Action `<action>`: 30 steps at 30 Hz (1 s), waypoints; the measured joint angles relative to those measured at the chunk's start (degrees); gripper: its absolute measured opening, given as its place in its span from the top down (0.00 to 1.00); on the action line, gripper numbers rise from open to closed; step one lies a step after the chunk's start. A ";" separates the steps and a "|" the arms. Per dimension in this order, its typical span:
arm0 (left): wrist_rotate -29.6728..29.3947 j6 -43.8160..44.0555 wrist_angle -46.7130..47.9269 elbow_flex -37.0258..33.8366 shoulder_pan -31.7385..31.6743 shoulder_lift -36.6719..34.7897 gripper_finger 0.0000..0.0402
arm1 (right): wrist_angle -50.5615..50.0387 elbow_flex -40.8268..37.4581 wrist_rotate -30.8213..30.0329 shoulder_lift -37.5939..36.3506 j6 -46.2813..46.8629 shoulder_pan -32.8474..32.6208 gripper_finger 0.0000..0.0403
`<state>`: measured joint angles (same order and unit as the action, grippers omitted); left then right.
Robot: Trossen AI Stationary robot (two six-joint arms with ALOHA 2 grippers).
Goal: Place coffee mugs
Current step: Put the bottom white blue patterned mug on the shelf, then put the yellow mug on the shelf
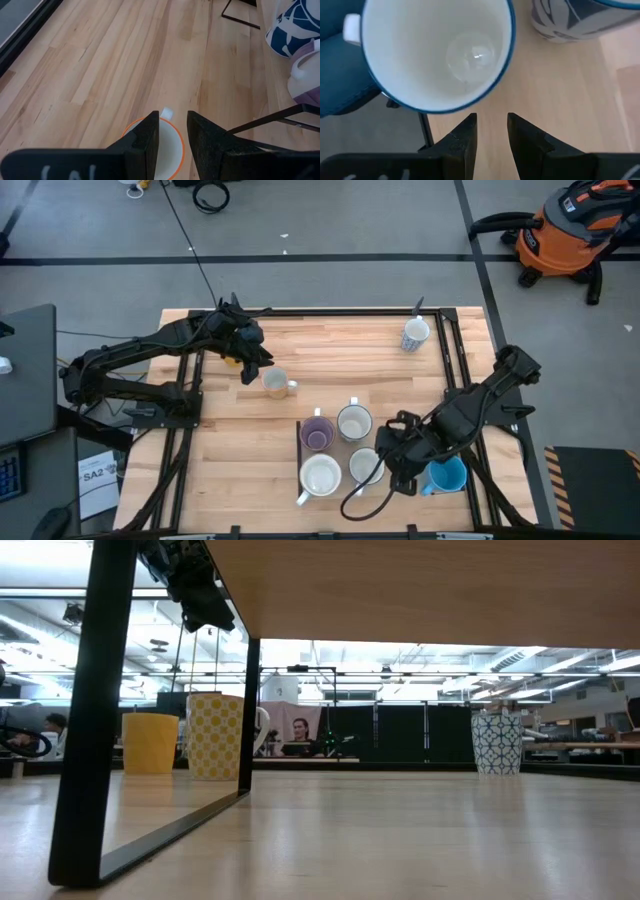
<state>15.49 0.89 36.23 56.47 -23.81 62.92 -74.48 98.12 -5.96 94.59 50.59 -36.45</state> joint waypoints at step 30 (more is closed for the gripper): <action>-0.02 0.02 -0.04 0.00 0.00 0.00 0.73 | 8.77 -0.78 4.04 -2.69 1.30 0.20 0.72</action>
<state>15.46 0.91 36.19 56.47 -23.81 62.92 -65.71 97.34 -1.91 91.89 51.88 -36.25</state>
